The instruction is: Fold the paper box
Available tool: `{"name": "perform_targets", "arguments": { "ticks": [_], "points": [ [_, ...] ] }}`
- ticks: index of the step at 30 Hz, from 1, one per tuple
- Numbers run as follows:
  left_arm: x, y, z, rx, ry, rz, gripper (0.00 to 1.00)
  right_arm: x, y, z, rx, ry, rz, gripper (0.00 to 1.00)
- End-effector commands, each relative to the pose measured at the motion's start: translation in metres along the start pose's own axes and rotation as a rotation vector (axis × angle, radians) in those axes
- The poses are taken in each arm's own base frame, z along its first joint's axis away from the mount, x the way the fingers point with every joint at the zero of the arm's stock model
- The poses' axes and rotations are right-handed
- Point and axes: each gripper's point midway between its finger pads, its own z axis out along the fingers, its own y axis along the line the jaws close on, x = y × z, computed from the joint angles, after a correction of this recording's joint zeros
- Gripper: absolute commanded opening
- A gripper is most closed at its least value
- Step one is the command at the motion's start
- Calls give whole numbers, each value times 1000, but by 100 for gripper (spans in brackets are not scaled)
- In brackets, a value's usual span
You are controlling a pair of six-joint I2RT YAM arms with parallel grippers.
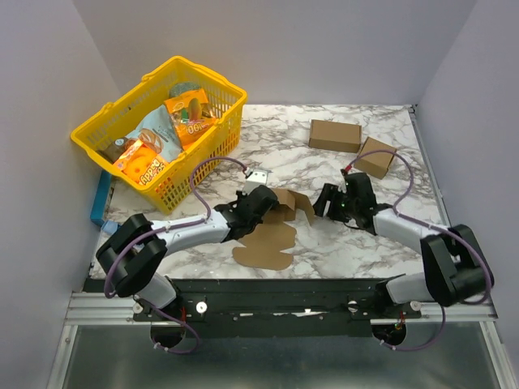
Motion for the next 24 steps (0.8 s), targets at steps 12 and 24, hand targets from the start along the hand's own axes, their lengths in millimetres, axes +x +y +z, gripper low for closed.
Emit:
{"name": "perform_targets", "arguments": {
  "ticks": [12, 24],
  "points": [
    [8, 11, -22, 21, 10, -40, 18, 37, 13, -75, -137, -159, 138, 65],
    [0, 24, -52, 72, -41, -112, 83, 34, 93, -83, -324, -109, -1, 45]
  ]
}}
